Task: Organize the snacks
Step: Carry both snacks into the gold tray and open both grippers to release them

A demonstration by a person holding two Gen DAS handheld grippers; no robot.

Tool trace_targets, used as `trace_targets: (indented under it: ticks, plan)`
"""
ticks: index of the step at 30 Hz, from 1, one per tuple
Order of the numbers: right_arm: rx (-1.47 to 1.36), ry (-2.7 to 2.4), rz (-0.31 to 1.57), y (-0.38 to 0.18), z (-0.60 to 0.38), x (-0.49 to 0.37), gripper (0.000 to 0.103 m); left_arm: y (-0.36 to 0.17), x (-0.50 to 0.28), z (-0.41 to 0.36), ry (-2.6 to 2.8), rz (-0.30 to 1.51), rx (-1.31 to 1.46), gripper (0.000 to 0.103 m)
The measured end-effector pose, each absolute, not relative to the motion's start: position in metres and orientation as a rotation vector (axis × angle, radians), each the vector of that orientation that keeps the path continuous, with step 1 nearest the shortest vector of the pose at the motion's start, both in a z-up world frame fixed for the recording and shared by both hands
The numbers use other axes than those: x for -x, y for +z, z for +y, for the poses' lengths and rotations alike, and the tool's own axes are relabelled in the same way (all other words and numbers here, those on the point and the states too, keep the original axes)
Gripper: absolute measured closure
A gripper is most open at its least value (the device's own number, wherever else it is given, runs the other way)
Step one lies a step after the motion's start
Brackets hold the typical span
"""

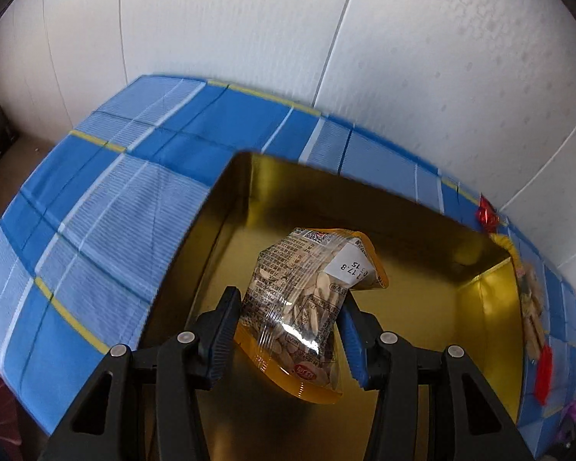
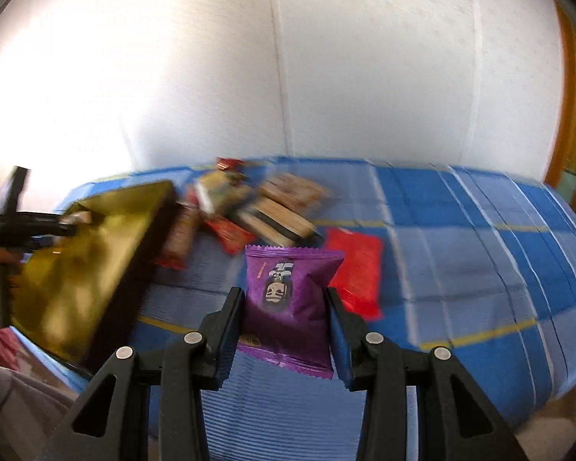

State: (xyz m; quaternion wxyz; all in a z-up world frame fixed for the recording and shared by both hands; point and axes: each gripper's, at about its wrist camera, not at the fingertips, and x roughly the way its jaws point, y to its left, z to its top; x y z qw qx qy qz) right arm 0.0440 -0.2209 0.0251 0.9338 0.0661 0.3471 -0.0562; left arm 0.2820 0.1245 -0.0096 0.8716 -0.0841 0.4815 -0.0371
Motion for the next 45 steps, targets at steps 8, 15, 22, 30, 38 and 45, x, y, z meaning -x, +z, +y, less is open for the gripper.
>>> trace_targets:
  ticks: [8, 15, 22, 30, 38, 45]
  plan:
    - [-0.055, 0.053, 0.703, 0.059, -0.168, -0.075, 0.061, -0.005, -0.290, 0.130, -0.004, 1.015, 0.218, 0.036]
    - [-0.047, 0.153, 0.749, 0.065, -0.130, -0.111, 0.061, 0.014, -0.266, 0.146, -0.082, 0.978, 0.348, 0.024]
    - [-0.017, 0.224, 0.851, 0.048, -0.085, -0.152, 0.061, 0.026, -0.231, 0.159, 0.019, 0.882, 0.266, 0.019]
    - [-0.122, 0.243, 1.027, 0.015, -0.056, -0.213, 0.061, 0.035, -0.217, 0.163, 0.092, 0.786, 0.187, 0.016]
    - [-0.128, 0.219, 1.053, 0.000, -0.045, -0.241, 0.061, 0.029, -0.220, 0.163, 0.087, 0.803, 0.173, 0.014]
    - [-0.130, 0.208, 1.071, -0.008, -0.032, -0.264, 0.061, 0.026, -0.221, 0.165, 0.093, 0.798, 0.186, 0.014]
